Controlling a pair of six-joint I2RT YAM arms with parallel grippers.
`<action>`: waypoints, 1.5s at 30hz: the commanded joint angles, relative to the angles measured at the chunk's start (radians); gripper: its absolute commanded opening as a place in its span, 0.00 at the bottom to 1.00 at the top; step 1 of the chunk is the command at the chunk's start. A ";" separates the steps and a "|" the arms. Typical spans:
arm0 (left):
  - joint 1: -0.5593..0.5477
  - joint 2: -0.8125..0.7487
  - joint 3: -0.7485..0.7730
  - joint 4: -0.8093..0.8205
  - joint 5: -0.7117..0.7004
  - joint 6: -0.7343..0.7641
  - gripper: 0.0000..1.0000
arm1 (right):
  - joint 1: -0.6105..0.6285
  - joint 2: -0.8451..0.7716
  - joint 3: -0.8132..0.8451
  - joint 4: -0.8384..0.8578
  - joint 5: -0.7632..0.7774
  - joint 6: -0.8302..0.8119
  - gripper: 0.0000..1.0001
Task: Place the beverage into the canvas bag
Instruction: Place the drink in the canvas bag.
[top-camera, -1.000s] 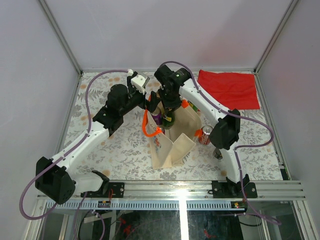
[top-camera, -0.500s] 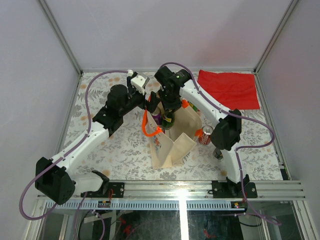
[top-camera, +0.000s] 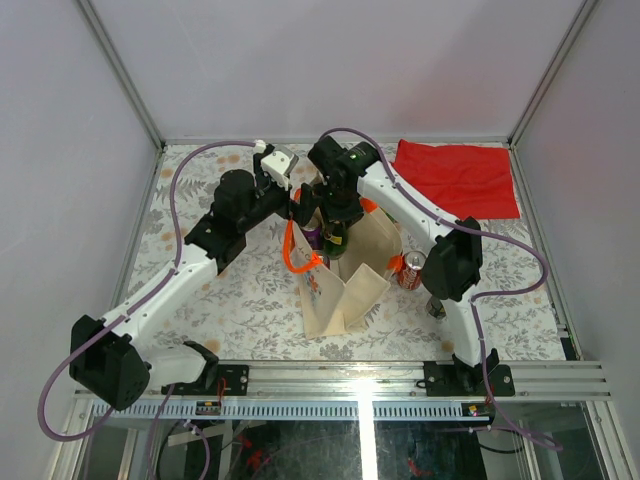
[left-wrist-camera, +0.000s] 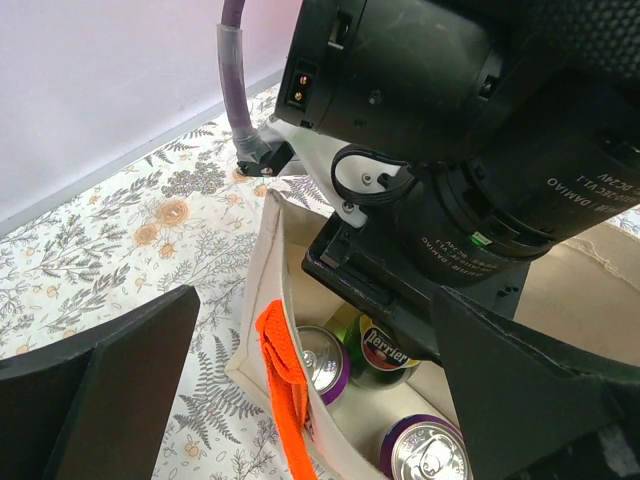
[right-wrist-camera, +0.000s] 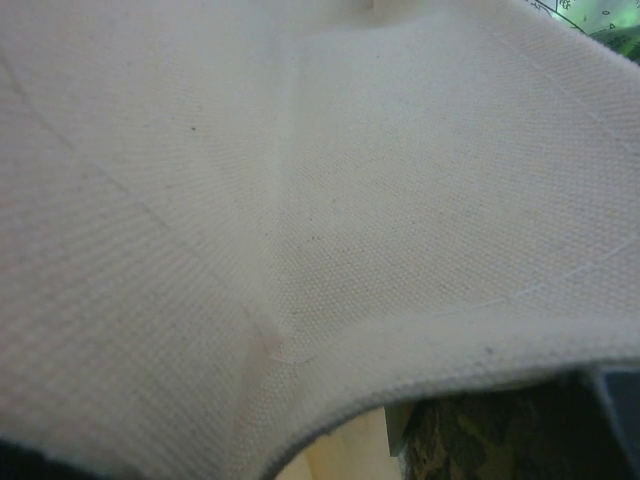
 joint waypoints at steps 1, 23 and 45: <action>0.008 -0.029 -0.011 0.029 -0.016 -0.003 1.00 | 0.006 -0.015 -0.001 0.013 0.005 0.013 0.52; 0.008 -0.017 0.008 0.016 -0.007 -0.006 1.00 | 0.011 -0.188 0.197 0.002 0.196 0.030 0.58; 0.008 0.014 0.042 -0.044 -0.021 0.004 1.00 | 0.079 -0.236 0.090 -0.026 0.091 0.053 0.55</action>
